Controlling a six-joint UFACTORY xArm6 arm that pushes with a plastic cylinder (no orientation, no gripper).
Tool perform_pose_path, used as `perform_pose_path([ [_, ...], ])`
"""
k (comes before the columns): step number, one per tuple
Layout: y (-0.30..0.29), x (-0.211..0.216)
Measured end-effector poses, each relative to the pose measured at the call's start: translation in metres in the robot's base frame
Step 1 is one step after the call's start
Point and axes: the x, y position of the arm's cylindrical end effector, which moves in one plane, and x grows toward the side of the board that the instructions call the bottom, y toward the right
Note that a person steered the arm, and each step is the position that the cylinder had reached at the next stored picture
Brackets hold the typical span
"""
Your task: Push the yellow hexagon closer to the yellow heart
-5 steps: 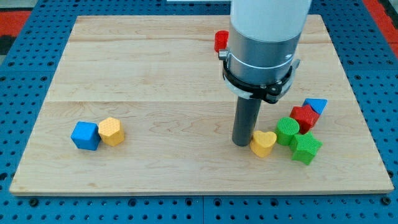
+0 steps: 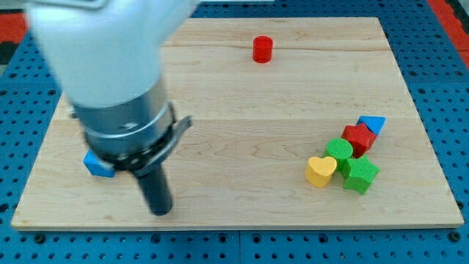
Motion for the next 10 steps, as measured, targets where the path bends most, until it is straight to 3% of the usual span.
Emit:
perform_pose_path([
  [2, -0.003, 0.000],
  [5, -0.072, -0.035],
  [6, -0.064, -0.084],
  [9, 0.053, -0.122],
  [10, 0.075, -0.155],
])
